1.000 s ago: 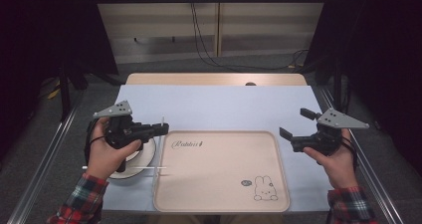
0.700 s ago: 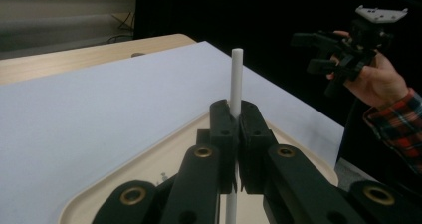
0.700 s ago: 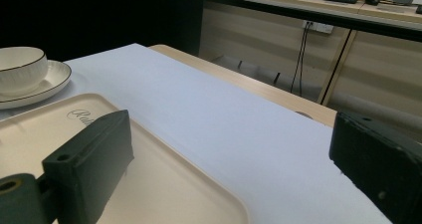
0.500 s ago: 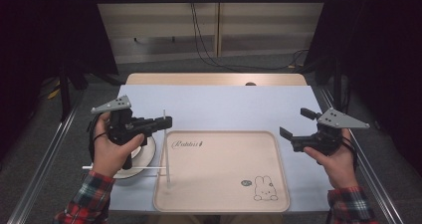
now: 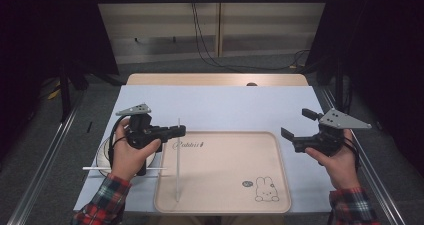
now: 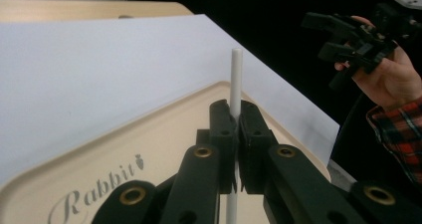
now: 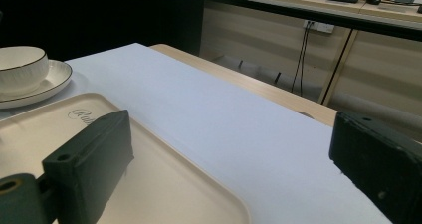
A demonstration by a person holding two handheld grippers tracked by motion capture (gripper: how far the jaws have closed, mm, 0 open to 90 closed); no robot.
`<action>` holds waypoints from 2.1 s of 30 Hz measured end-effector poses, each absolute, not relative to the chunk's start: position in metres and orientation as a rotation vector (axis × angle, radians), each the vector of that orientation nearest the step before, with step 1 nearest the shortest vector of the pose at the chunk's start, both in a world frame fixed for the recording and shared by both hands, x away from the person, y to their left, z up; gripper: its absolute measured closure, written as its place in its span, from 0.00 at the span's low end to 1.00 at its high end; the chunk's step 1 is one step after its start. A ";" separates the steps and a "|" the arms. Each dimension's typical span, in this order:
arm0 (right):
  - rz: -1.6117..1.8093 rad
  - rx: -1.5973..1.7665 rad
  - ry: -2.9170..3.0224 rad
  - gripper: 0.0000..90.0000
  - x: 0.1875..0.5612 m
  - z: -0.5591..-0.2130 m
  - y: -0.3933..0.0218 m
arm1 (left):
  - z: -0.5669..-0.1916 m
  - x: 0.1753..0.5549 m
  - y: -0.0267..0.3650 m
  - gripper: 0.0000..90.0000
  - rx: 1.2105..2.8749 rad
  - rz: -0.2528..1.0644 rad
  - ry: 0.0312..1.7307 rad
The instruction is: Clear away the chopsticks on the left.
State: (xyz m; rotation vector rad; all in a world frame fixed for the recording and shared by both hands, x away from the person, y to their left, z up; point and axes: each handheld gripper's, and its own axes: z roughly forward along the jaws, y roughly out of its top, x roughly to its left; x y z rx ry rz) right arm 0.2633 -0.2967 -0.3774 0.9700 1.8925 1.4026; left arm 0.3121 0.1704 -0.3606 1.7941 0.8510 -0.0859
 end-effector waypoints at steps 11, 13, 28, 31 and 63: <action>1.405 0.965 1.895 0.03 0.264 -0.378 -0.296 | -0.381 0.321 0.152 0.97 1.842 -0.045 1.017; 1.402 0.970 1.891 0.04 0.264 -0.378 -0.298 | -0.386 0.323 0.149 0.97 1.844 -0.052 1.042; 1.406 0.972 1.889 0.04 0.264 -0.377 -0.299 | -0.410 0.336 0.148 0.96 1.860 -0.072 1.145; 1.404 0.969 1.890 0.04 0.264 -0.377 -0.299 | -0.415 0.340 0.148 0.96 1.866 -0.063 1.178; 1.410 0.962 1.899 0.04 0.264 -0.377 -0.297 | -0.431 0.353 0.163 0.72 1.951 0.082 1.242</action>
